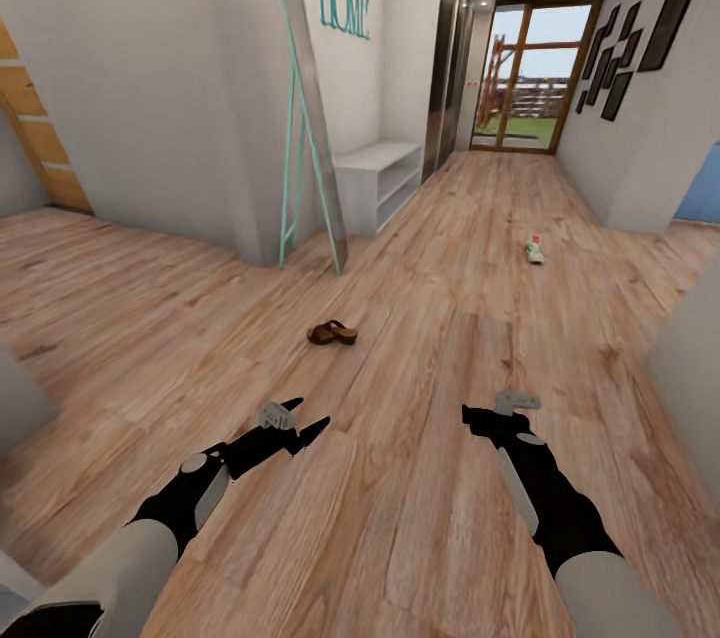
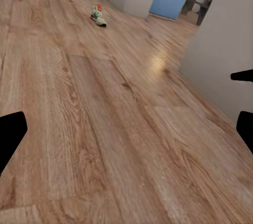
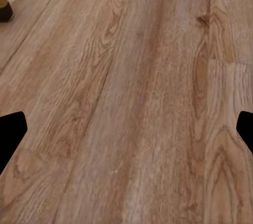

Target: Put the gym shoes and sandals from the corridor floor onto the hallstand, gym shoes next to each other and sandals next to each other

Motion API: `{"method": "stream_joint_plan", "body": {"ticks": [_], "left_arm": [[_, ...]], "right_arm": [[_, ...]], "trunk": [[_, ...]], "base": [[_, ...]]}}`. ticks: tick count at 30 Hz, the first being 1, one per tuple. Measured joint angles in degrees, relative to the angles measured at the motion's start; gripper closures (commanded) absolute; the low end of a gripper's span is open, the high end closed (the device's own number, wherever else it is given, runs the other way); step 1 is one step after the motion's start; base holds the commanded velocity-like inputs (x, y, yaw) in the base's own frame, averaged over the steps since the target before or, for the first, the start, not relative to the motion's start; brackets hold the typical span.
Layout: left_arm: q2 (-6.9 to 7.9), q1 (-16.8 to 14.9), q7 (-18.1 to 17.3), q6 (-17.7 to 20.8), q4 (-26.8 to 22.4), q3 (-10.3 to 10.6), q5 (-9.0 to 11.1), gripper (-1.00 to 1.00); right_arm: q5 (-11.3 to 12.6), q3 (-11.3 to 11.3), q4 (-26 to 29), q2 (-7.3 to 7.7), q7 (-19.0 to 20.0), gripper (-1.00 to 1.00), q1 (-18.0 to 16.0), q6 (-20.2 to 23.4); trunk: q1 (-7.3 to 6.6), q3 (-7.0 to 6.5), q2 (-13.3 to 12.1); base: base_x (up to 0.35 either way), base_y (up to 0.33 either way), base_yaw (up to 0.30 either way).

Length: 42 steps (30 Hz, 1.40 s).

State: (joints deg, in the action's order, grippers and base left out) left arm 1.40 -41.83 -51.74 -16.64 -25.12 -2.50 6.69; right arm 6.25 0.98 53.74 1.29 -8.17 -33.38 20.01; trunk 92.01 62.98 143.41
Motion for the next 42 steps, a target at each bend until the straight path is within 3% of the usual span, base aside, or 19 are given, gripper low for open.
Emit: {"method": "stream_joint_plan", "body": {"ticks": [8, 24, 42], "left_arm": [[-0.01, 0.0, 0.0, 0.0, 0.0, 0.0, 0.1, -1.0], [-0.01, 0.0, 0.1, 0.0, 0.0, 0.0, 0.2, -1.0], [-0.05, 0.0, 0.2, 0.1, 0.0, 0.0, 0.2, -1.0]], "right_arm": [[0.0, 0.0, 0.0, 0.0, 0.0, -1.0, 0.0, 0.0], [0.0, 0.0, 0.0, 0.01, 0.0, -1.0, 0.0, 0.0], [0.0, 0.0, 0.0, 0.0, 0.0, -1.0, 0.0, 0.0]], "trunk": [[0.0, 0.0, 0.0], [0.0, 0.0, 0.0], [0.0, 0.0, 0.0]], "base": [[0.318, -0.186, -0.057], [0.319, -0.174, -0.243], [0.342, -0.094, -0.015]]}}
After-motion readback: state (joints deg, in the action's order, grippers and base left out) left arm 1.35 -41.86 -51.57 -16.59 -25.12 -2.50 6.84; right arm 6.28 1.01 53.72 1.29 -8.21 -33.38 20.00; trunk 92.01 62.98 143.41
